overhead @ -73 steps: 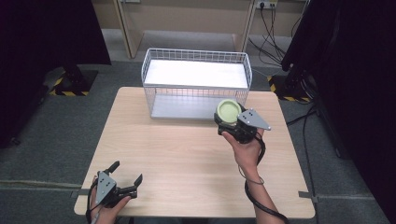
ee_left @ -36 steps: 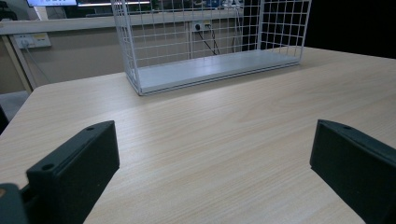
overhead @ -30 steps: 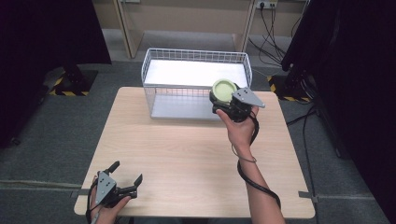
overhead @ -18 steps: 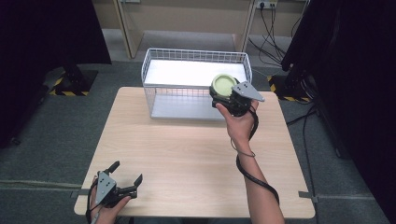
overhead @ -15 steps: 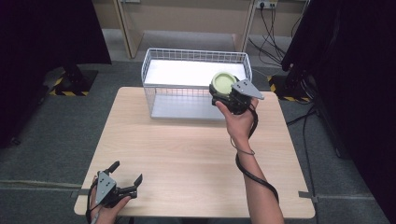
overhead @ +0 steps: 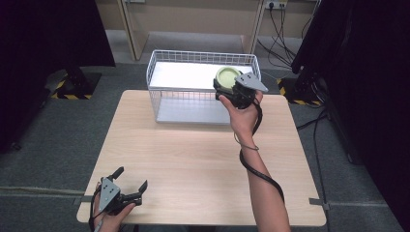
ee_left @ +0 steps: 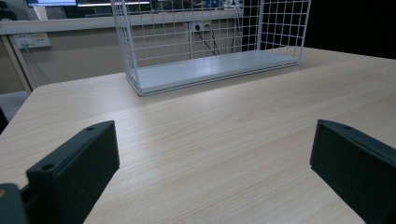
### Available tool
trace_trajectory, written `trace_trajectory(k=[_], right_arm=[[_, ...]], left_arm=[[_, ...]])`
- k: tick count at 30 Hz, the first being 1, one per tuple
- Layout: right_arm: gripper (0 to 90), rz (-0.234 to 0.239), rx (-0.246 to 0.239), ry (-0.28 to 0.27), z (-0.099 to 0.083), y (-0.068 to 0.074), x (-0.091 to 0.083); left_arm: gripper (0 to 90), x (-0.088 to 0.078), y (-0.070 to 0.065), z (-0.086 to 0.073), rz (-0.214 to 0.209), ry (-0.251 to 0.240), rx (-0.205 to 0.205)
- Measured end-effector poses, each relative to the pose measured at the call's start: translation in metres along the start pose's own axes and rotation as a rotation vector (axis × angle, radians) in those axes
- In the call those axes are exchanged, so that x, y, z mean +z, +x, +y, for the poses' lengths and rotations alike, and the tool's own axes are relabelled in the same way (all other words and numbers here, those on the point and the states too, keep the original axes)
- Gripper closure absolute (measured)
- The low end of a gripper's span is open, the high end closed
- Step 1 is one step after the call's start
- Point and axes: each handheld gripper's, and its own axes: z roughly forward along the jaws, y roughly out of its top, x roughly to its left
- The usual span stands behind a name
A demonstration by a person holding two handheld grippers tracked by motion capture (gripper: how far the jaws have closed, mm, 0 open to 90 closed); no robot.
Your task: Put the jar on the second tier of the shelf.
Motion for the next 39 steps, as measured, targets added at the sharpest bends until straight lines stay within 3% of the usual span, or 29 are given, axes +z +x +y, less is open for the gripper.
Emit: trace_trajectory(k=[19,39], right_arm=[[11.5,-0.029,0.042,0.035,0.009,-0.01,0.036],[11.5,-0.059,0.058,0.078,0.014,-0.019,0.064]], left_arm=[[1.0,0.0,0.0,0.0,-0.001,0.0,0.002],[0.9,0.0,0.0,0.0,-0.003,0.0,0.0]])
